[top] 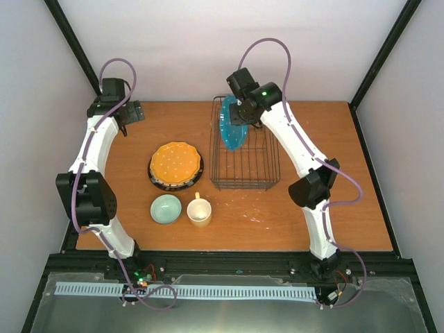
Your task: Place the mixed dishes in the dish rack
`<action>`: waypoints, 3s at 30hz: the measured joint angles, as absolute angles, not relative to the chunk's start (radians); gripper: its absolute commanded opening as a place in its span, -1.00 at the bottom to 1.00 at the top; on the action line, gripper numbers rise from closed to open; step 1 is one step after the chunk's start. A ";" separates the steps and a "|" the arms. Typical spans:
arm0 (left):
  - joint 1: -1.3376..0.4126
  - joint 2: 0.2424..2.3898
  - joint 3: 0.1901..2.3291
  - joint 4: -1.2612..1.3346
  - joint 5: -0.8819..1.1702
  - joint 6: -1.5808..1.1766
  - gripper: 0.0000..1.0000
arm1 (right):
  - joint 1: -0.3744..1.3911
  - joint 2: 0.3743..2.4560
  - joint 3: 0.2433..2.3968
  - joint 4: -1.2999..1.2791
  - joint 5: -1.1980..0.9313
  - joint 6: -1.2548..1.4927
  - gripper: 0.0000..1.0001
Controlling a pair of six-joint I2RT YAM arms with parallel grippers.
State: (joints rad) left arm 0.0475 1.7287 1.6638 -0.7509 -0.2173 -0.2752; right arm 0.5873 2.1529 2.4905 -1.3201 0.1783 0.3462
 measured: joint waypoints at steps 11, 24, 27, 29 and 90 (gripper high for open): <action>0.047 1.729 1.663 -0.768 -0.306 -0.278 0.99 | 0.580 2.209 2.496 -1.320 0.261 0.431 -0.95; 0.047 1.731 1.620 -0.766 -0.374 -0.270 0.99 | 0.569 2.277 2.536 -1.285 0.173 0.532 -0.94; 0.047 1.731 1.620 -0.763 -0.382 -0.263 0.99 | 0.567 2.278 2.546 -1.285 0.196 0.544 -0.94; 0.047 1.733 1.620 -0.761 -0.388 -0.258 0.99 | 0.567 2.278 2.546 -1.285 0.211 0.547 -0.94; 0.047 1.769 1.491 -0.747 -0.413 -0.226 0.99 | 0.622 2.464 2.630 -1.202 0.278 0.472 0.02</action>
